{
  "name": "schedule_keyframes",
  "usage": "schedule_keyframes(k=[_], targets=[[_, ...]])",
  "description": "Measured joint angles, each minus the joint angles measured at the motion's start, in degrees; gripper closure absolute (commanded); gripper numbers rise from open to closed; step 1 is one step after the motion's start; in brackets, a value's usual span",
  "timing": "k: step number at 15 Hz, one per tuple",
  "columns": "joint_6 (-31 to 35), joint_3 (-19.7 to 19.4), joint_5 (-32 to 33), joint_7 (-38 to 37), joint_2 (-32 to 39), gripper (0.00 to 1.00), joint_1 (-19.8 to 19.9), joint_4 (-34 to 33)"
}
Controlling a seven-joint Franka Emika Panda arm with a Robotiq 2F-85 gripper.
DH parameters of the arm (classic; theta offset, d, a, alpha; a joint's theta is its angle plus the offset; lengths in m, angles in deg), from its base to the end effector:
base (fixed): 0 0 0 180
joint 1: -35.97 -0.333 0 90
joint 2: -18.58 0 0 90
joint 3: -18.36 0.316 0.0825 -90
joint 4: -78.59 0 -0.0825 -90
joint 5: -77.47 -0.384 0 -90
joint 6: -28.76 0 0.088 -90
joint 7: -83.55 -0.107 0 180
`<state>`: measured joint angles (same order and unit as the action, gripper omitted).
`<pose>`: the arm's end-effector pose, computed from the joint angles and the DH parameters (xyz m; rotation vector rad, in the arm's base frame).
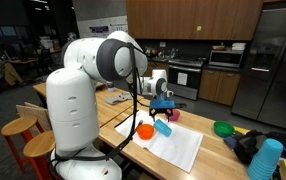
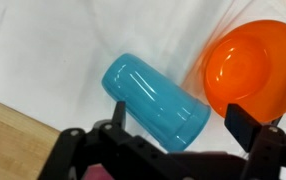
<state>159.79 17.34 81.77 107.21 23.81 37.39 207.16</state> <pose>0.5274 -0.0242 0.3229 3.0272 0.6469 -0.0929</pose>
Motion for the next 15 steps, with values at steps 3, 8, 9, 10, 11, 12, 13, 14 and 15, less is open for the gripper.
schedule_keyframes(k=[3, 8, 9, 10, 11, 12, 13, 14, 15], targets=[[-2.43, 0.04, 6.23, -7.25, 0.91, 0.0, -0.93, -1.89], [-4.95, 0.06, 14.95, -19.57, 3.84, 0.0, -2.39, -5.73], [-5.46, 0.09, 15.89, -21.19, 4.59, 0.0, -2.77, -6.46], [-5.86, 0.11, 16.31, -22.31, 5.35, 0.0, -3.18, -7.14], [-6.08, 0.13, 16.85, -23.51, 6.11, 0.0, -3.59, -7.78], [-6.22, 0.19, 17.07, -24.45, 6.83, 0.0, -3.97, -8.35], [-6.25, 0.32, 17.08, -25.08, 7.51, 0.0, -4.32, -8.9], [-6.25, 0.52, 17.08, -25.42, 8.12, 0.0, -4.62, -9.46], [-6.25, 0.73, 17.06, -25.51, 8.62, 0.0, -4.89, -9.96]])
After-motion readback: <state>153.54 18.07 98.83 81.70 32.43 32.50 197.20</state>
